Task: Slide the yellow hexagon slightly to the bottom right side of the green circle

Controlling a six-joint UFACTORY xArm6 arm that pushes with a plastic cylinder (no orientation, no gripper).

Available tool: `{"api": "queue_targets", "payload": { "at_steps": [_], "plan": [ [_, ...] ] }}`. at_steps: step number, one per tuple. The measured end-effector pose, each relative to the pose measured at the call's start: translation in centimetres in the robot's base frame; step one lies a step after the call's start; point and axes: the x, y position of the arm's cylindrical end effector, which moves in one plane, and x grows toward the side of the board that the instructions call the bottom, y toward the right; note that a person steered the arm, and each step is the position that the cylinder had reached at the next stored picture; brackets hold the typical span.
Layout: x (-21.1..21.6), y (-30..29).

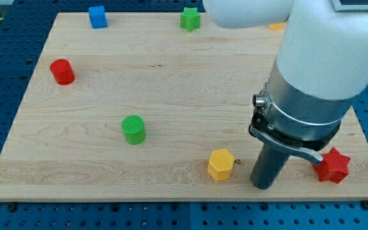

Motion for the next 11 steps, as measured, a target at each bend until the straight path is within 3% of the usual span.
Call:
{"api": "queue_targets", "payload": {
  "at_steps": [1,4,6,9,10,11],
  "plan": [
    [-1.8,-0.6],
    [-0.9,-4.7],
    [-1.1,-11.3],
    [-3.6,-14.3],
    [-5.6,-11.2],
    [-10.5,-6.0]
  ]
}}
